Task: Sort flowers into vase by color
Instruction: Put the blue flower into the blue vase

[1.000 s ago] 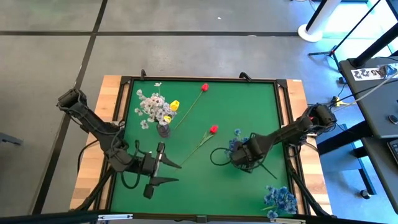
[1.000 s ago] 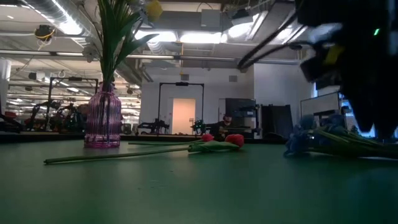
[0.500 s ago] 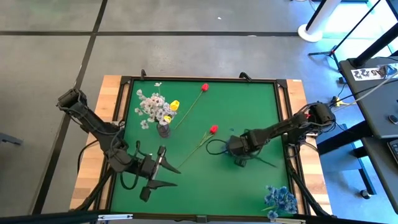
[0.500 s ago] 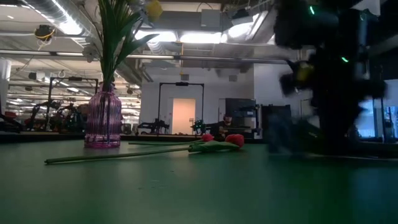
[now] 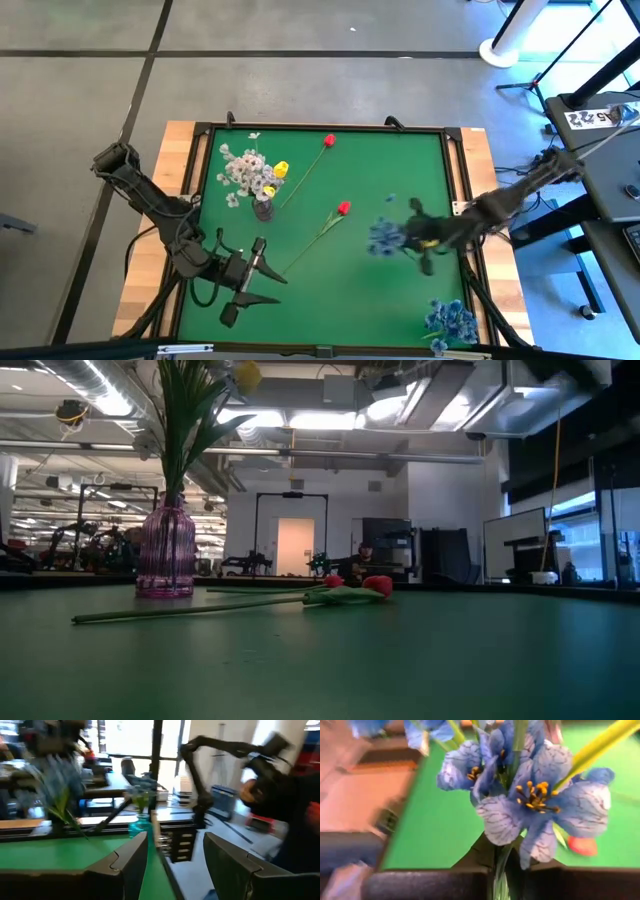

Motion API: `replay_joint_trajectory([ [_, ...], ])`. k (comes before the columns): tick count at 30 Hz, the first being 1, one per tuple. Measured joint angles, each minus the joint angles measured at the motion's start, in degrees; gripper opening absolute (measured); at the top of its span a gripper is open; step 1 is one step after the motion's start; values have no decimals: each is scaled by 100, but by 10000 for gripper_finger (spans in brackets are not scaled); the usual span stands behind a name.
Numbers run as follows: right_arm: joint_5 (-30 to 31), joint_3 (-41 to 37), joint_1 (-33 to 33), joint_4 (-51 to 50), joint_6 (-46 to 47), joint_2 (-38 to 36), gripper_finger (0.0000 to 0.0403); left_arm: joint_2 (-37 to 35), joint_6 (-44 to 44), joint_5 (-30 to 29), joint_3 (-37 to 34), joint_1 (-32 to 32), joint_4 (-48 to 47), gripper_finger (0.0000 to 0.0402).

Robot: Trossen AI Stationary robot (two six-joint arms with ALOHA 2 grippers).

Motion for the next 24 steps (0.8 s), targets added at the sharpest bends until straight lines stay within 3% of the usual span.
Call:
replay_joint_trajectory([
  [5,-118,-482,697,716,-682,-1380,10,0,33,775,0,23,0,188],
  [9,-496,-893,1126,1198,-1135,-2400,12,4,59,720,0,75,261,188],
  [16,-2883,-1870,1551,2917,-1683,-3750,8,4,370,715,0,314,1017,188],
  [24,-3383,-2645,1918,3667,-1535,-4087,9,4,608,984,0,612,1627,188],
])
